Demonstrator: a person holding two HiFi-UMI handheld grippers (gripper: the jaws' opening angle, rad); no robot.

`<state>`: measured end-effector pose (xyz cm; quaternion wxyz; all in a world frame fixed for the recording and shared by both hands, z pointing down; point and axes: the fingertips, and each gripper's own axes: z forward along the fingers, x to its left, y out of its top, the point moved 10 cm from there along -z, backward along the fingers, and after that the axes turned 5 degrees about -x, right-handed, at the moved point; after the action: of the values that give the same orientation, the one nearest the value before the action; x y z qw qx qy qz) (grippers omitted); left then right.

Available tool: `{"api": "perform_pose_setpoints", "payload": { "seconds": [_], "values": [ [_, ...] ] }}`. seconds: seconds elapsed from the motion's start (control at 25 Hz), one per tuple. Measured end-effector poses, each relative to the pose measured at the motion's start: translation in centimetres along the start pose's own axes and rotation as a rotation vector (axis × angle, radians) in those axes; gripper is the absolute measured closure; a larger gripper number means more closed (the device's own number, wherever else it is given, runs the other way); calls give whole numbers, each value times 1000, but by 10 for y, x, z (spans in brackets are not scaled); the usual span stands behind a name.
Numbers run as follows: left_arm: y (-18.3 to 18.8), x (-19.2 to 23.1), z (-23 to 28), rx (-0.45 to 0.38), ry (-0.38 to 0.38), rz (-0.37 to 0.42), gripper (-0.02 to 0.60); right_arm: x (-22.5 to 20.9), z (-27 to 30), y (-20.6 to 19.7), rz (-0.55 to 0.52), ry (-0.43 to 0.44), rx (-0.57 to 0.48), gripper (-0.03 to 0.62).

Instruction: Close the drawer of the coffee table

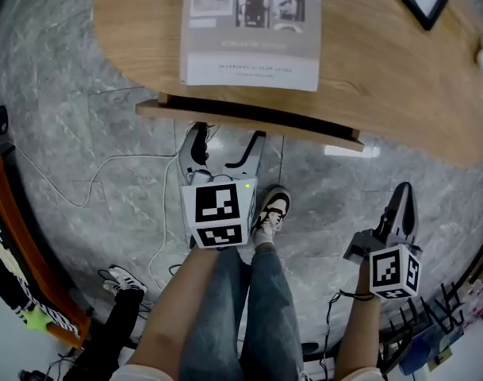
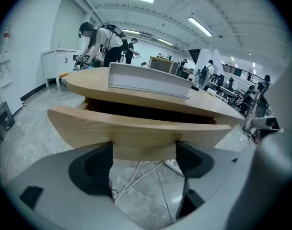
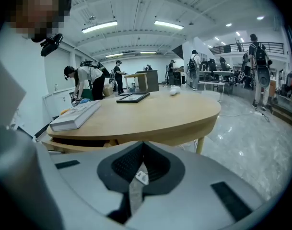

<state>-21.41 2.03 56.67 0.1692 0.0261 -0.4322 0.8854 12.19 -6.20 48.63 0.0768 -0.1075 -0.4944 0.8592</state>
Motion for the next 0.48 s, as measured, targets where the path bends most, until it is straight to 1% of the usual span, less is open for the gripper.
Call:
{"api": "perform_pose_setpoints", "payload": {
  "seconds": [0.28, 0.48],
  "values": [
    [16, 2, 21, -28, 7, -2, 175, -6, 1, 0, 20, -26, 8, 592],
    [23, 2, 30, -52, 8, 3, 175, -6, 5, 1, 20, -23, 11, 592]
  ]
}}
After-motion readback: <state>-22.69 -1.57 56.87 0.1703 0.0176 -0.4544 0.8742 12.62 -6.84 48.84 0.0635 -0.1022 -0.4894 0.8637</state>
